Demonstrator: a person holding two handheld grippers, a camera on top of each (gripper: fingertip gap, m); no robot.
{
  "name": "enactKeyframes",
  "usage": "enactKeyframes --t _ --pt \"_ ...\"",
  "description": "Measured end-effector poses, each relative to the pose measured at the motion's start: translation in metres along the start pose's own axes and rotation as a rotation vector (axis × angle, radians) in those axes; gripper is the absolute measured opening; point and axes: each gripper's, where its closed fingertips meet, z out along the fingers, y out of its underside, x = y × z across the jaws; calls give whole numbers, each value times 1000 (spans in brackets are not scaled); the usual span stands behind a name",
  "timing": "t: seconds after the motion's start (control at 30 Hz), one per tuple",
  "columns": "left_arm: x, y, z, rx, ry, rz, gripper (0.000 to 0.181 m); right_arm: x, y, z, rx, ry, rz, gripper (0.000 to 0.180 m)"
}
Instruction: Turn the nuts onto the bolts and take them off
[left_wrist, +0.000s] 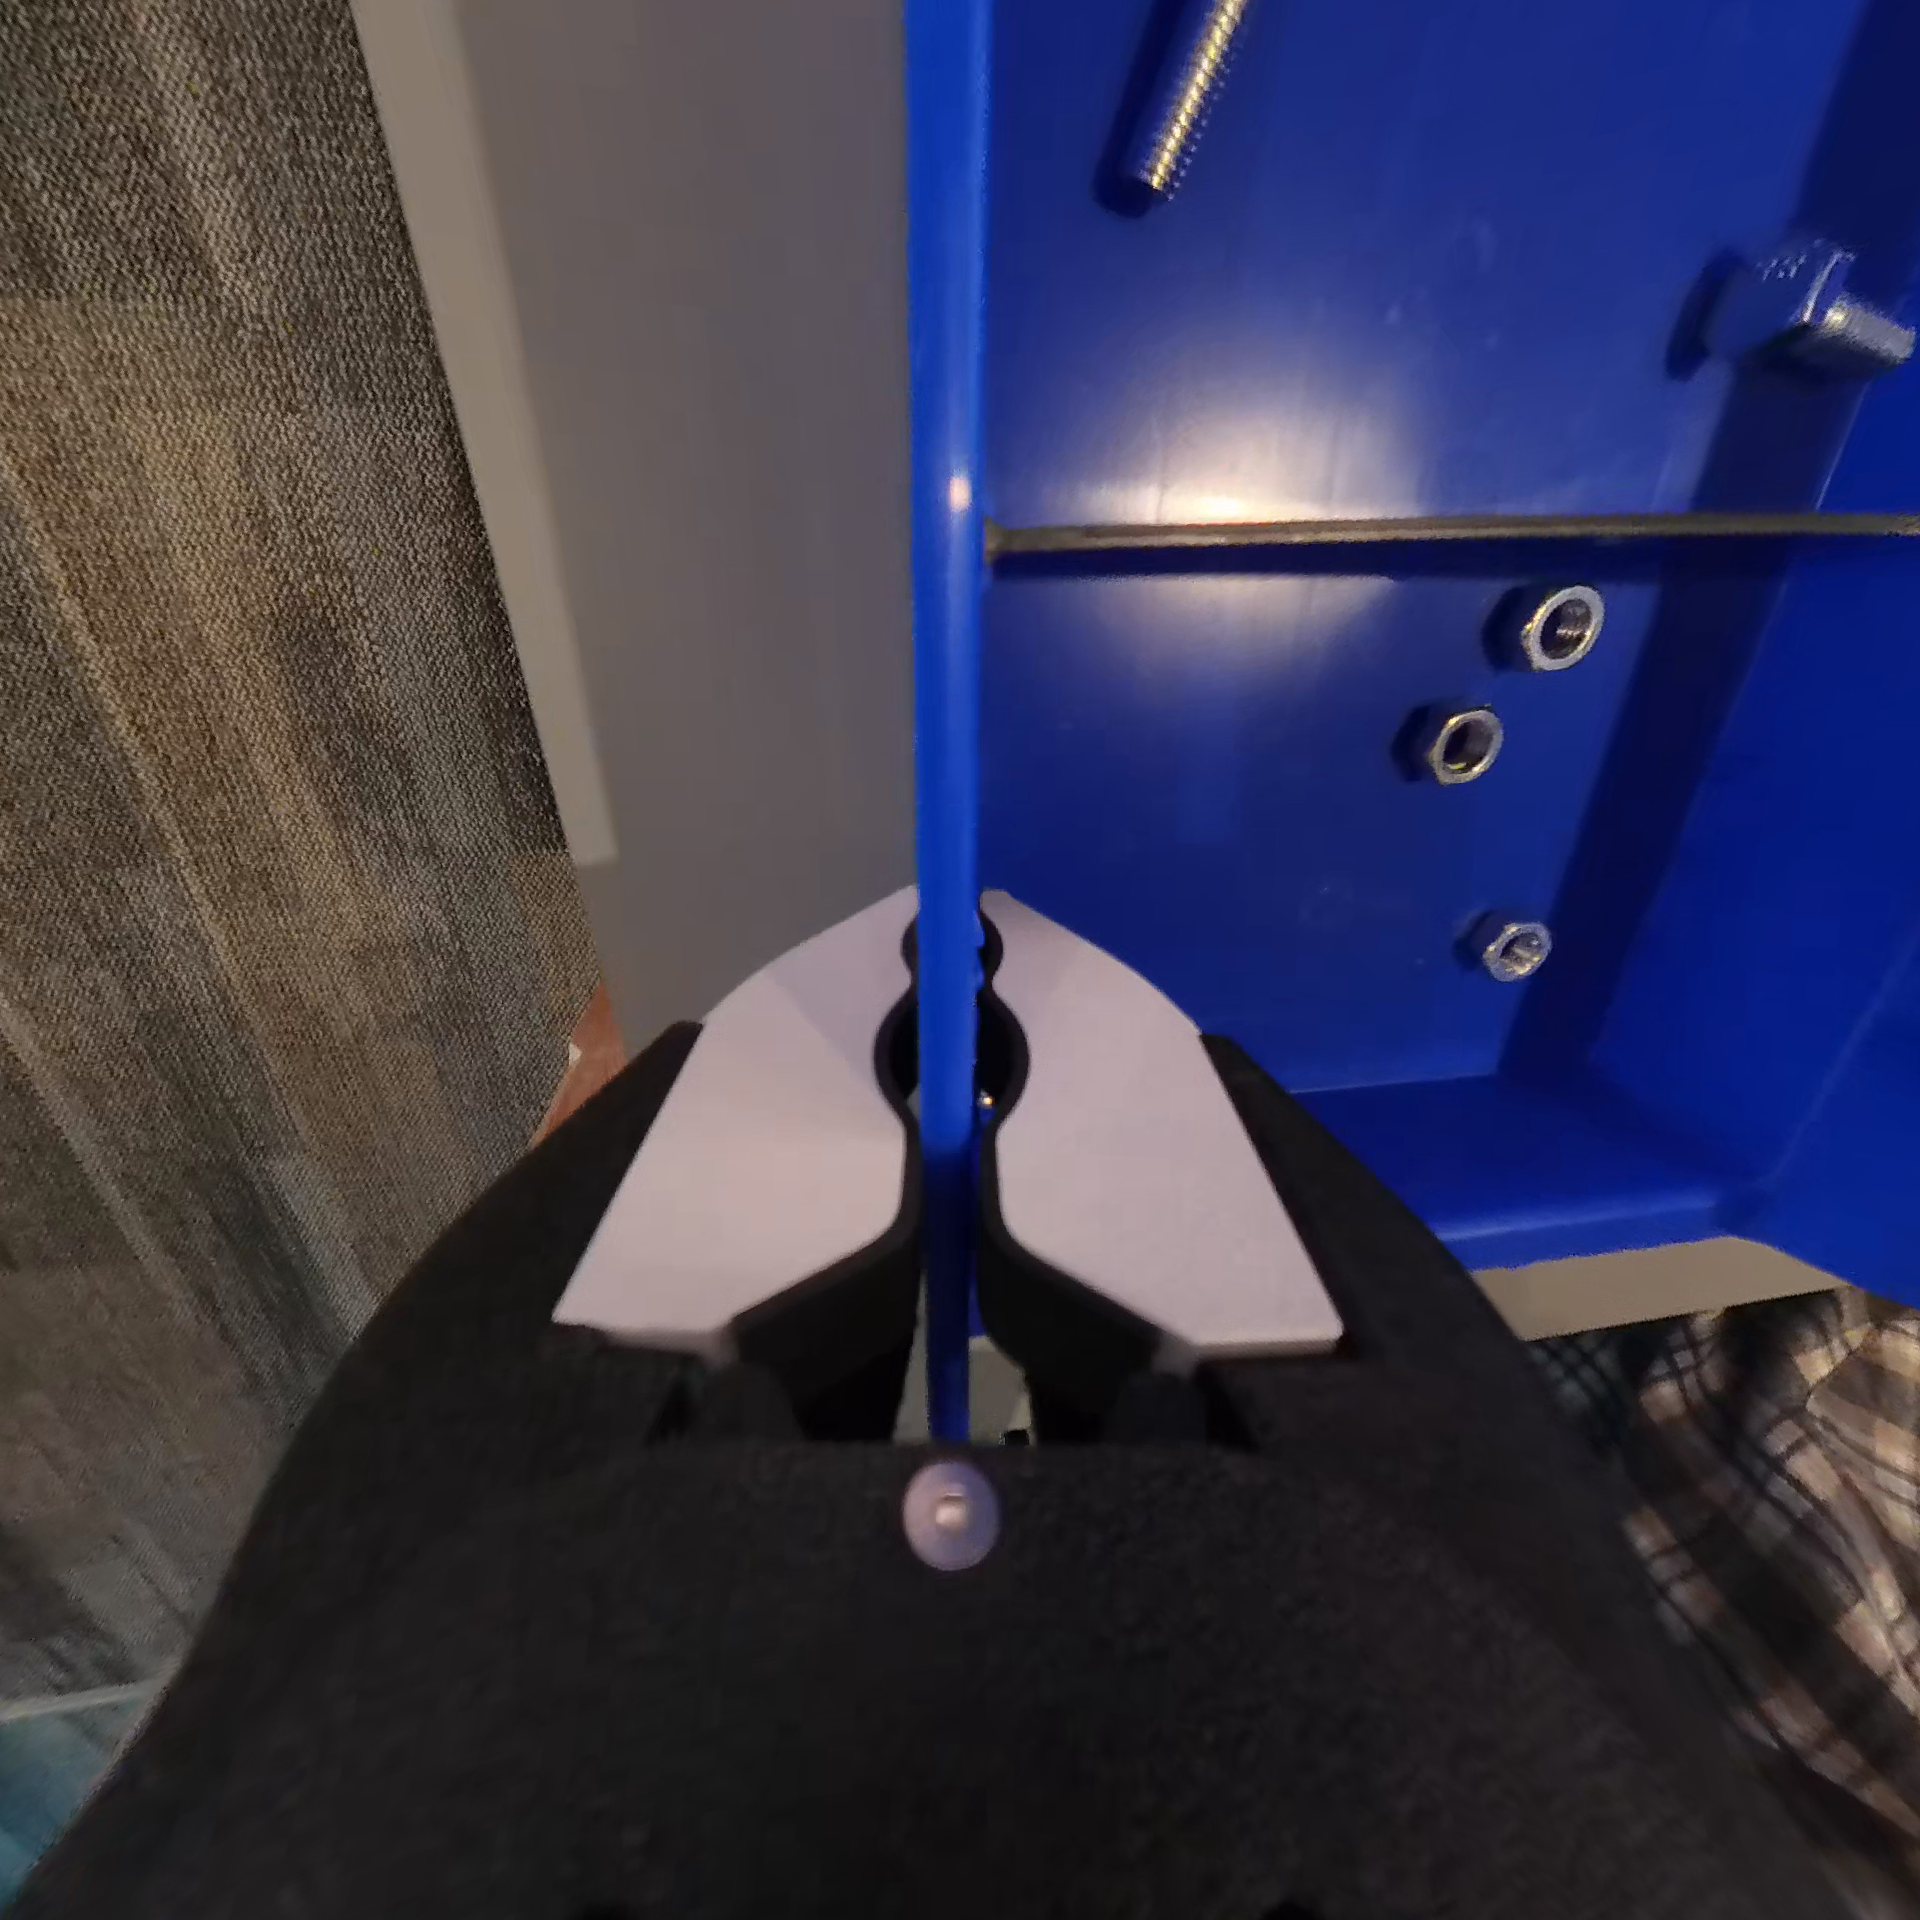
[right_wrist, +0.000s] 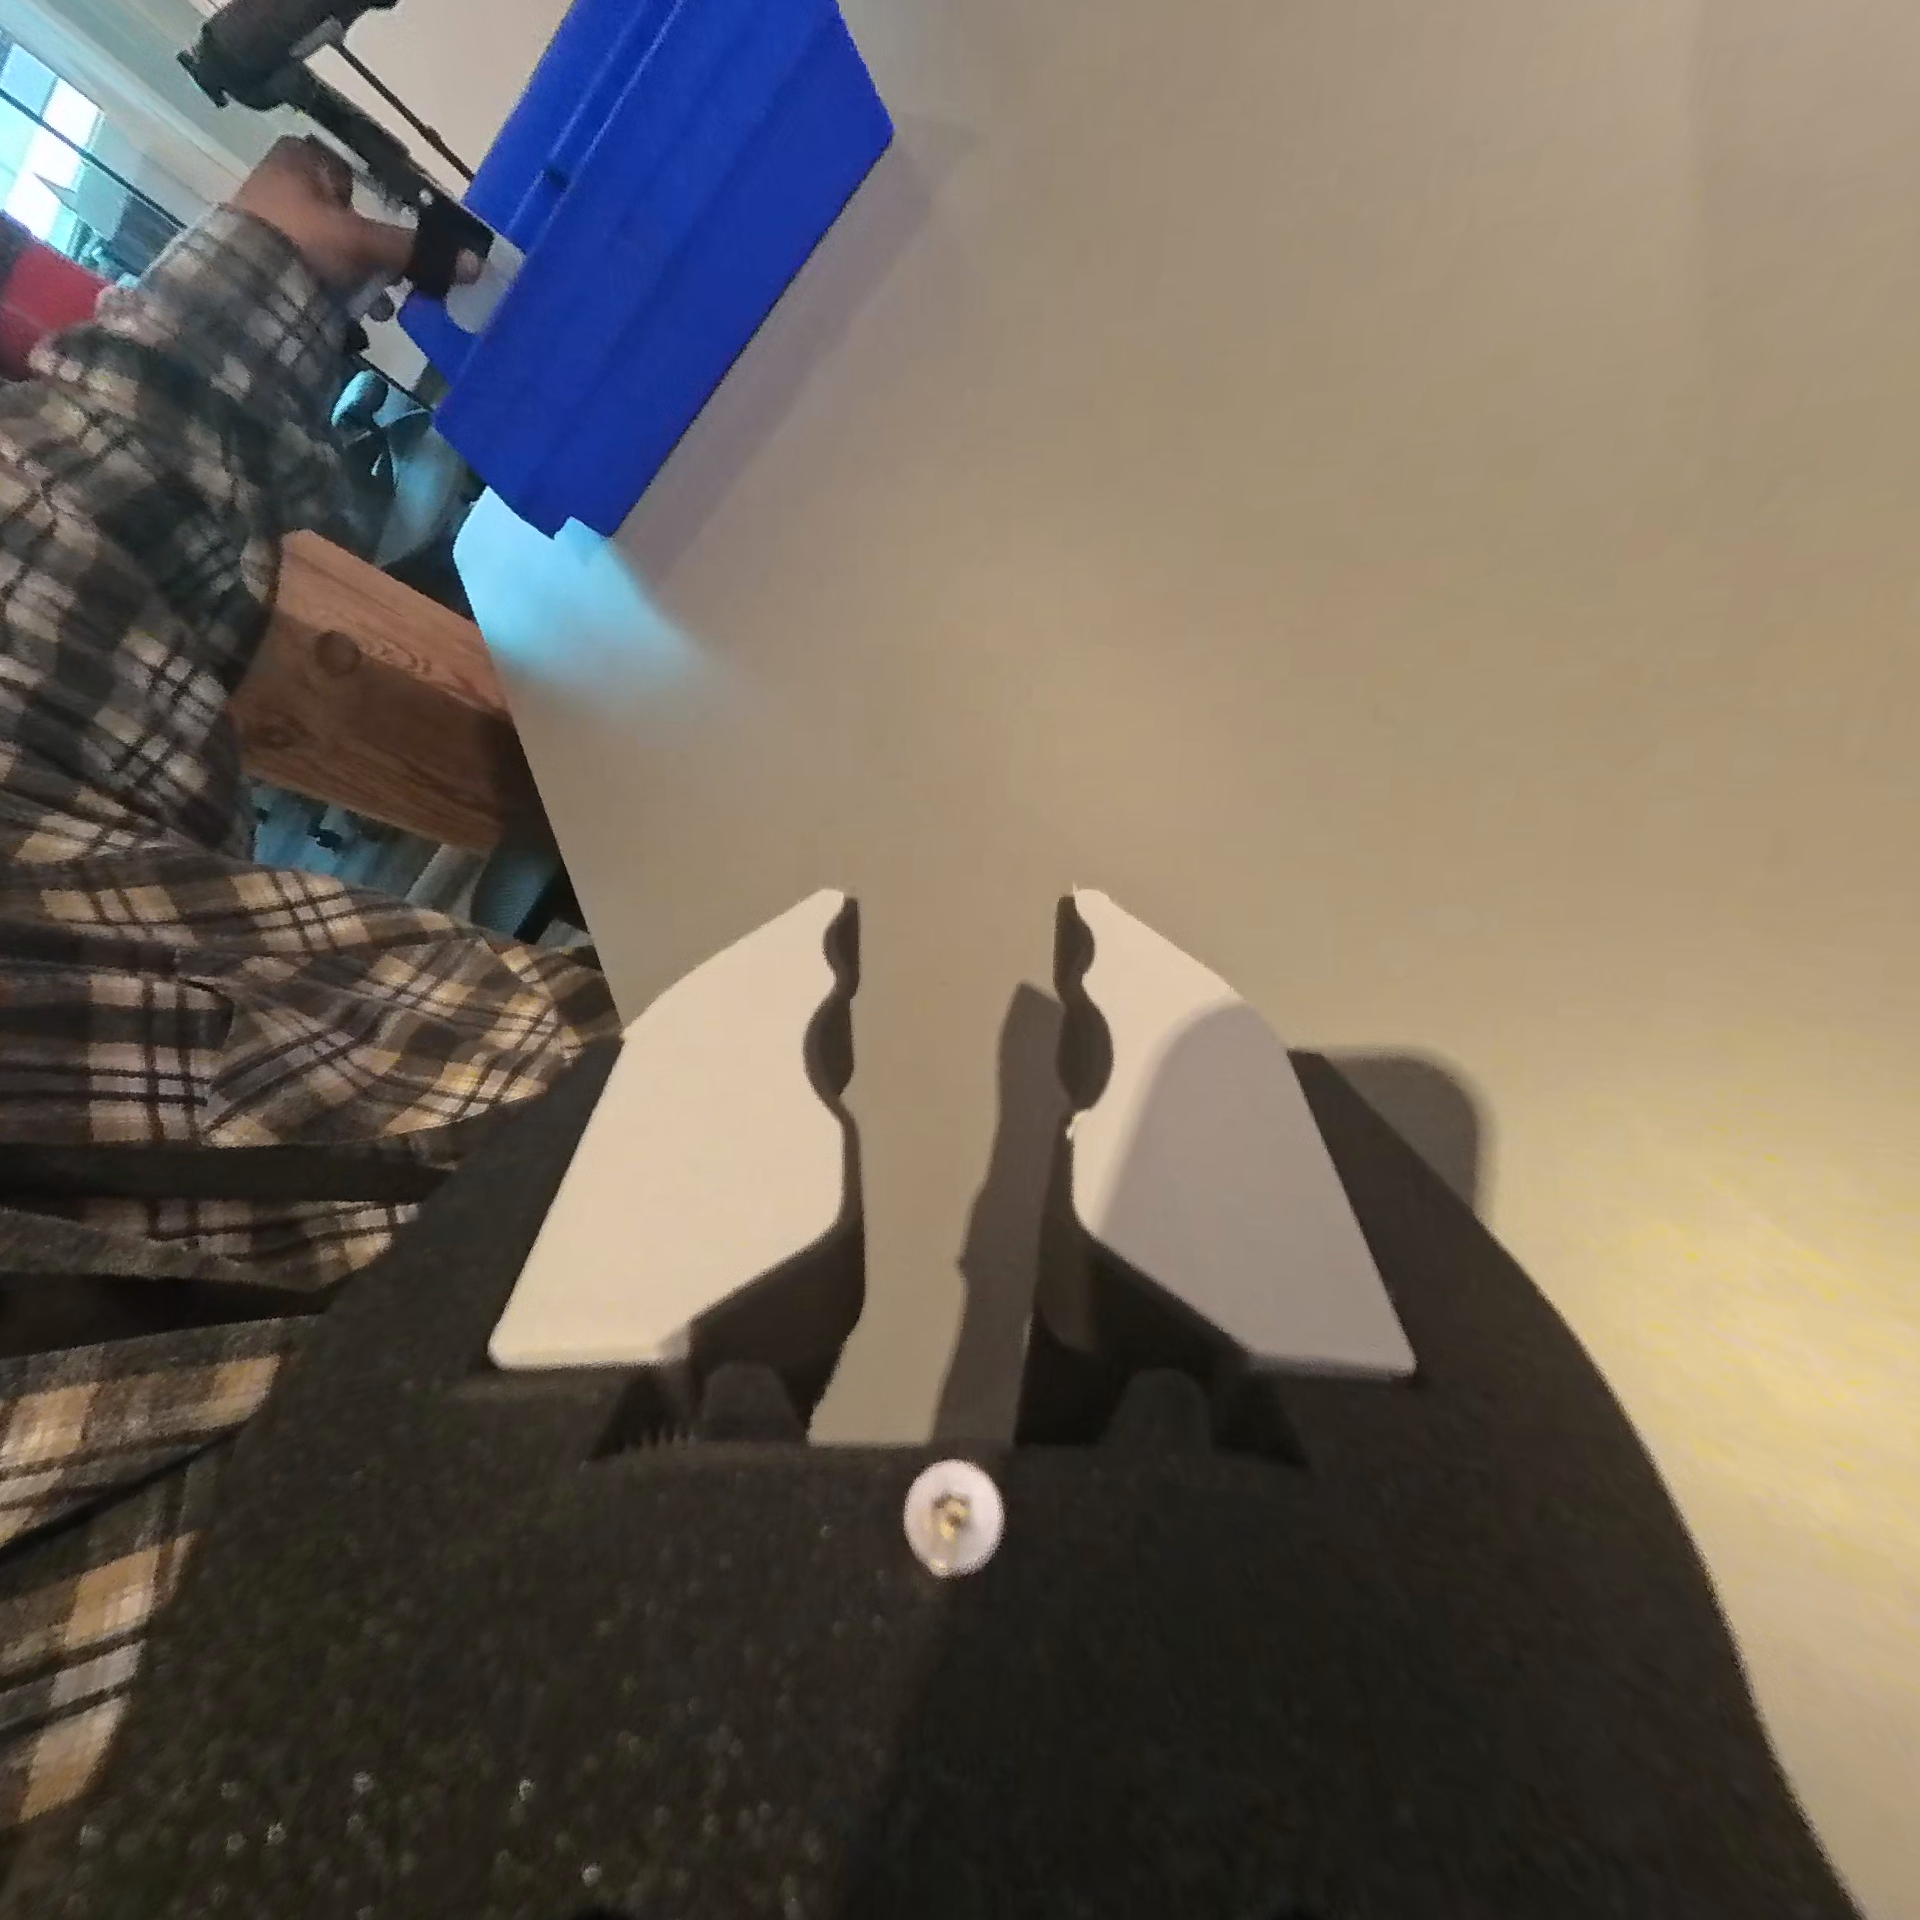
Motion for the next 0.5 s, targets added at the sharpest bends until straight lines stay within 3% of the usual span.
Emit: enactKeyframes --t 0.5 --pt "2 -1 0 12 10 -28 5 -2 1 1 -5 -11 6 35"
